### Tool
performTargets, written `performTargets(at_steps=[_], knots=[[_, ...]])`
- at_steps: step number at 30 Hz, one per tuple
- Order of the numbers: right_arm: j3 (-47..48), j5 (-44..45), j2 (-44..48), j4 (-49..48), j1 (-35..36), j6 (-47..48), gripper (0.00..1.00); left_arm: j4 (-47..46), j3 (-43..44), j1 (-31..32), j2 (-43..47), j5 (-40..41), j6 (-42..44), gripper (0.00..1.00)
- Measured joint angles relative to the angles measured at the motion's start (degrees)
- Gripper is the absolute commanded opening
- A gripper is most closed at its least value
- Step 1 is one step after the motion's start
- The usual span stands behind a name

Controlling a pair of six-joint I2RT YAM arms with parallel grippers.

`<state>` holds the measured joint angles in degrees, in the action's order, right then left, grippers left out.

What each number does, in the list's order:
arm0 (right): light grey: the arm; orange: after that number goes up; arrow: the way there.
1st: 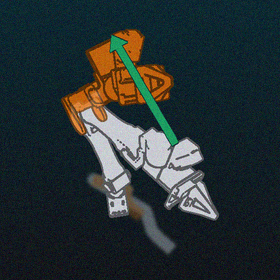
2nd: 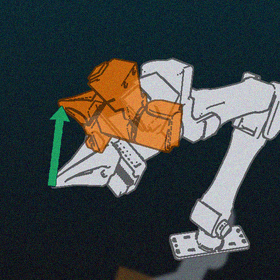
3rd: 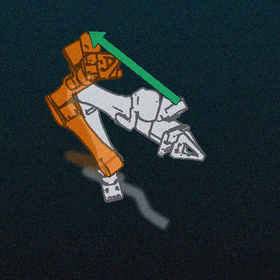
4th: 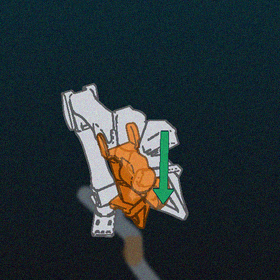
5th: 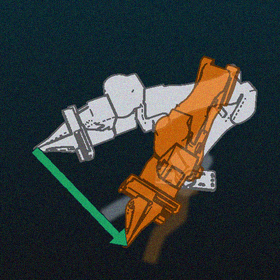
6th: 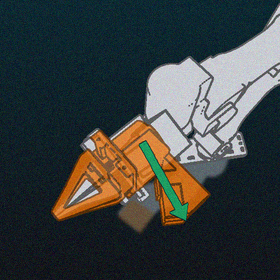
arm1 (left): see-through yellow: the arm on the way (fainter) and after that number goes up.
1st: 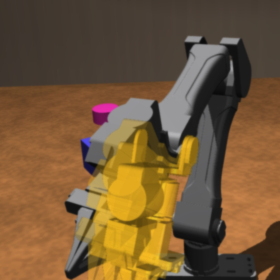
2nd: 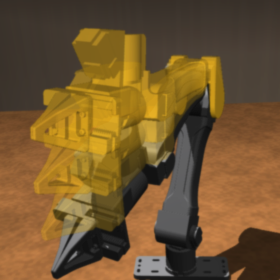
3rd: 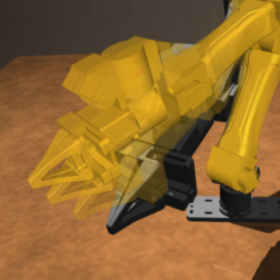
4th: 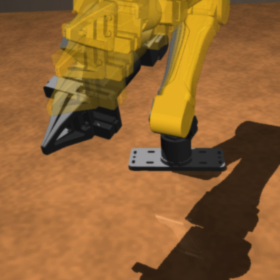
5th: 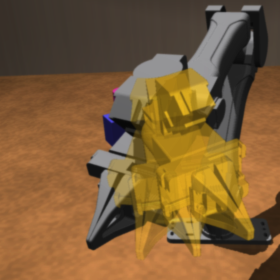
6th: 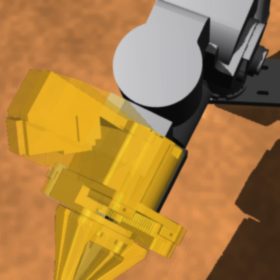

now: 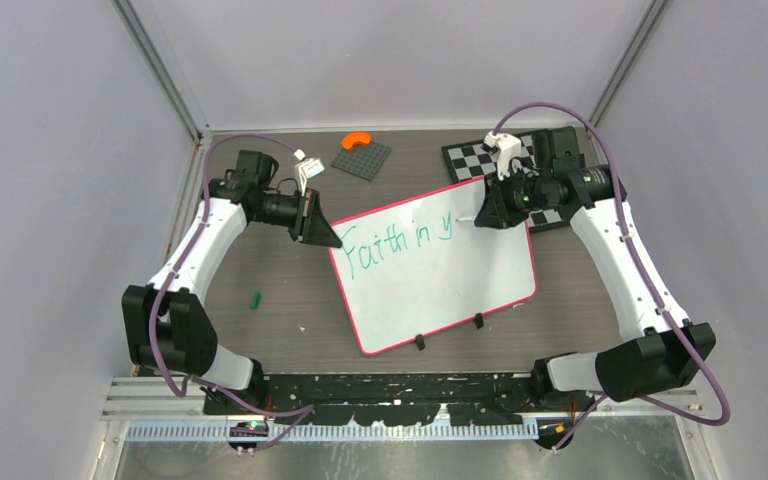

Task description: Write a sentence on the whiteboard

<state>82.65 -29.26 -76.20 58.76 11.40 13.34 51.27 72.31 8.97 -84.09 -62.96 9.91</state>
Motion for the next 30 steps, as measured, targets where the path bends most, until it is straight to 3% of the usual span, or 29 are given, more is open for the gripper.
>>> performTargets(at_steps=[30], knots=[[-1.99, 2.03, -0.92, -0.33, -0.02, 1.64, 0.0, 0.0, 0.0, 0.02, -0.02, -0.04, -0.22, 0.0]])
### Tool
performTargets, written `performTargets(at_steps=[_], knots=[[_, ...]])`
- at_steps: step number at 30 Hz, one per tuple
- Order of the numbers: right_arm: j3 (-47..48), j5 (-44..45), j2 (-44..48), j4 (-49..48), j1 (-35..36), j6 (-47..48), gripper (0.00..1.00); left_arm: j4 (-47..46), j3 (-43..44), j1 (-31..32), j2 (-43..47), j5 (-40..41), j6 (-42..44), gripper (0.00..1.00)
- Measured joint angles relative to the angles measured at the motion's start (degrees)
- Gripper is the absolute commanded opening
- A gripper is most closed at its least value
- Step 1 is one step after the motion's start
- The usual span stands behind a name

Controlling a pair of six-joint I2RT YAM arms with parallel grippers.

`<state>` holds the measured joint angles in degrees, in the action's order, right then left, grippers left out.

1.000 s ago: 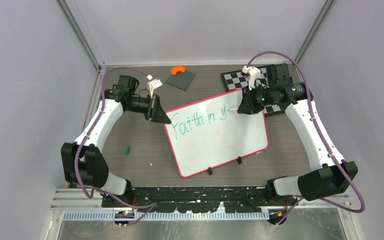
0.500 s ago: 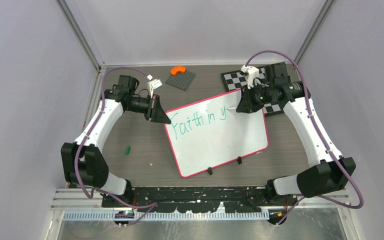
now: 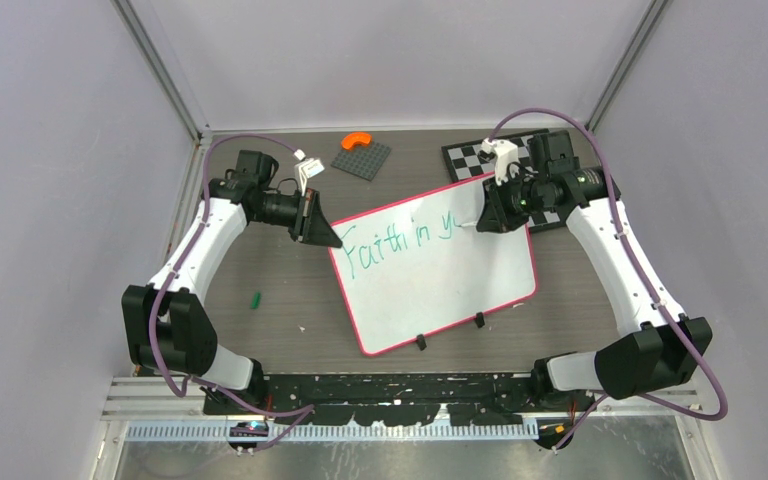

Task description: Write a sentence on the whiteboard

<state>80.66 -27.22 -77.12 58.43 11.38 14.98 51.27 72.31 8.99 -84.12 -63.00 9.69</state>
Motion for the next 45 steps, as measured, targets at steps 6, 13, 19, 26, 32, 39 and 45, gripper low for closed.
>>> performTargets(at_steps=[6, 13, 19, 26, 32, 39, 45], knots=[[1.36, 0.57, 0.0, 0.13, -0.2, -0.13, 0.0, -0.02, 0.02, 0.02, 0.0, 0.0, 0.07, 0.0], [2.03, 0.57, -0.13, -0.92, 0.11, -0.57, 0.0, 0.04, 0.52, 0.13, -0.17, 0.0, 0.02, 0.0], [2.43, 0.57, -0.26, -1.2, 1.6, -1.27, 0.0, 0.09, 0.76, 0.33, -0.42, 0.0, 0.09, 0.0], [2.64, 0.59, -0.52, -1.16, 2.01, -1.46, 0.0, 0.2, 0.76, 0.33, -0.42, 0.0, 0.26, 0.0], [2.91, -0.2, -0.5, -0.11, -0.31, -0.68, 0.0, 0.22, 0.79, 0.33, -0.42, 0.02, 0.39, 0.0], [3.13, -0.83, -0.35, 0.7, -2.16, -0.09, 0.0, 0.26, 0.85, 0.35, -0.42, 0.0, 0.85, 0.0], [3.19, -1.64, -0.39, 0.68, -2.12, -0.13, 0.0, 0.28, 0.85, 0.37, -0.42, 0.02, 1.03, 0.0]])
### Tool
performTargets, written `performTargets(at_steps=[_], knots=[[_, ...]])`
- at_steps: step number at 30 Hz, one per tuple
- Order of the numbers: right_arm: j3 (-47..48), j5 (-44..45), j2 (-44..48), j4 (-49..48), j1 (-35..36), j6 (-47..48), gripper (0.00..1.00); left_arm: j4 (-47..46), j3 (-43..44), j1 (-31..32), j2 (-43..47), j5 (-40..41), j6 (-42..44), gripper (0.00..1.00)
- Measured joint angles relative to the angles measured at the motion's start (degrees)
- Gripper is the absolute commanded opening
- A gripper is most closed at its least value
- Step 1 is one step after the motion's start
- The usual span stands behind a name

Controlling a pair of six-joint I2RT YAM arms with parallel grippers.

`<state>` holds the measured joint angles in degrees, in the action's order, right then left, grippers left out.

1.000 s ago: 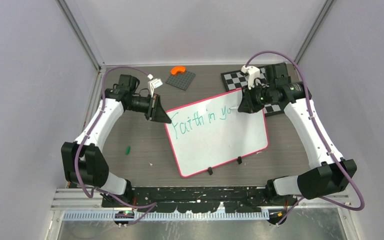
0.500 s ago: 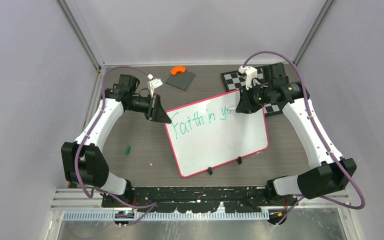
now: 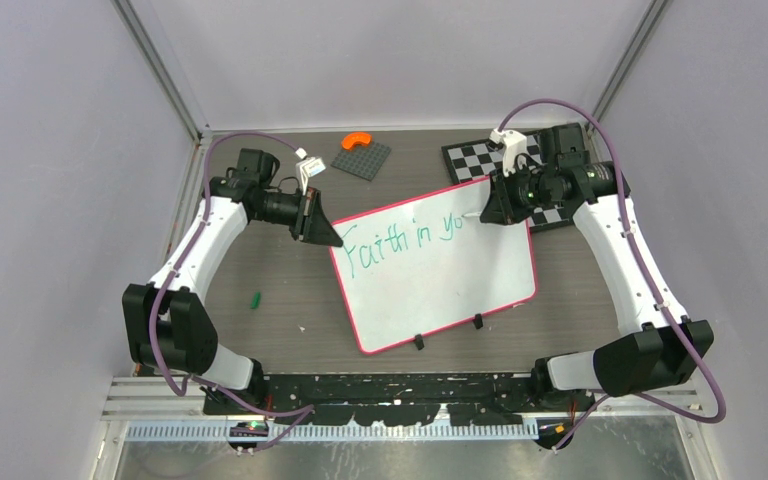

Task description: Write a sentence on the whiteboard

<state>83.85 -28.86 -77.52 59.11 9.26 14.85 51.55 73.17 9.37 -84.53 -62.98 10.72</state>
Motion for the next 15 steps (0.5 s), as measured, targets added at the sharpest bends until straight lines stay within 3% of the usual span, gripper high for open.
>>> performTargets(at_steps=[15], knots=[[-0.57, 1.36, -0.7, -0.98, 0.0, 0.28, 0.0, 0.61, 0.57, 0.0, -0.59, -0.02, -0.09, 0.0]])
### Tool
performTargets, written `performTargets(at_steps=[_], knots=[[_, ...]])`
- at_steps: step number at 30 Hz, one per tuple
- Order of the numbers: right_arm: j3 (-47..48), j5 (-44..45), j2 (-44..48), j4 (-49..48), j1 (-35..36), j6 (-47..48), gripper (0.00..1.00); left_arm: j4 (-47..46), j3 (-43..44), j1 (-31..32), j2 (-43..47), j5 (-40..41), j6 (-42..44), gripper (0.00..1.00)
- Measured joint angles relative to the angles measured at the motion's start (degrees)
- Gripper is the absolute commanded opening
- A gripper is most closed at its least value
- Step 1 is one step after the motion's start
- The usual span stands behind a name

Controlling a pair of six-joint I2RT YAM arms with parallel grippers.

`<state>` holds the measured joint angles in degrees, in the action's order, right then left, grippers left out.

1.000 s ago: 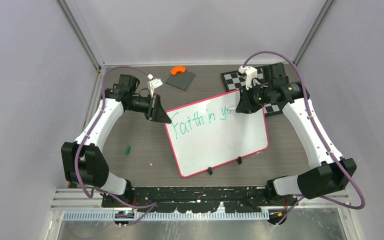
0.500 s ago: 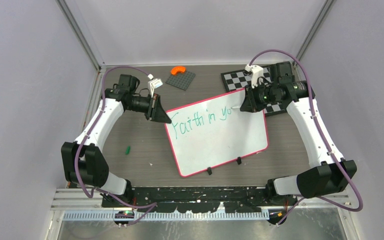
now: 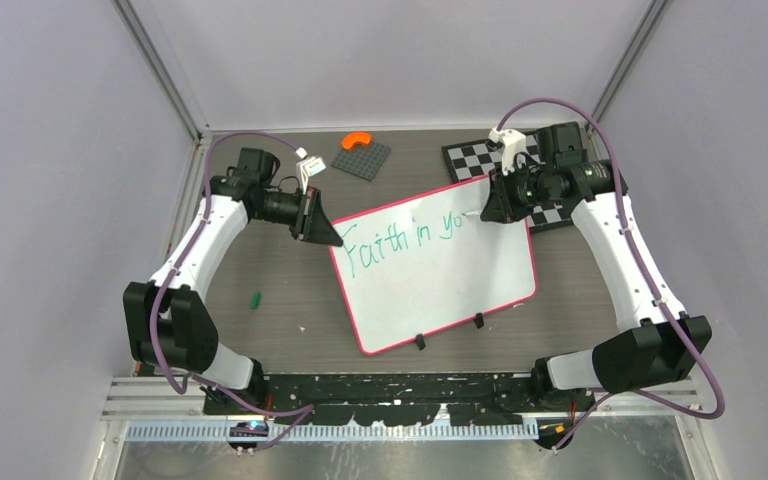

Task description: Write a sentence on the whiteboard

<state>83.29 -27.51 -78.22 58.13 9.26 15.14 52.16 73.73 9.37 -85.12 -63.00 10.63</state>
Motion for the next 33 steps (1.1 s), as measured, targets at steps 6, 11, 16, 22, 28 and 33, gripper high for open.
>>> performTargets(at_steps=[6, 11, 16, 22, 28, 33], knots=[[-4.13, -0.13, 1.11, 0.81, 0.0, 0.0, 0.0, 0.02, 0.0, 0.0, -0.04, -0.02, -0.33, 0.0], [-4.07, 0.44, 1.36, 1.09, 0.0, 0.44, 0.0, 0.0, 0.0, 0.0, -0.04, -0.04, -0.33, 0.0], [-1.42, 1.99, 0.98, 1.14, -0.02, 0.9, 0.0, 0.02, 0.0, 0.0, -0.04, -0.02, -0.28, 0.0], [2.16, 2.71, -0.24, 0.66, -0.13, 1.03, 0.0, 0.02, 0.0, 0.0, -0.04, -0.02, -0.17, 0.0], [2.36, 2.69, -0.85, 0.63, -0.13, 1.03, 0.0, 0.02, 0.0, 0.0, -0.04, -0.02, -0.22, 0.0], [0.07, 2.51, -0.26, 0.63, -0.13, 1.05, 0.0, 0.04, 0.0, 0.0, -0.04, -0.04, -0.37, 0.0]])
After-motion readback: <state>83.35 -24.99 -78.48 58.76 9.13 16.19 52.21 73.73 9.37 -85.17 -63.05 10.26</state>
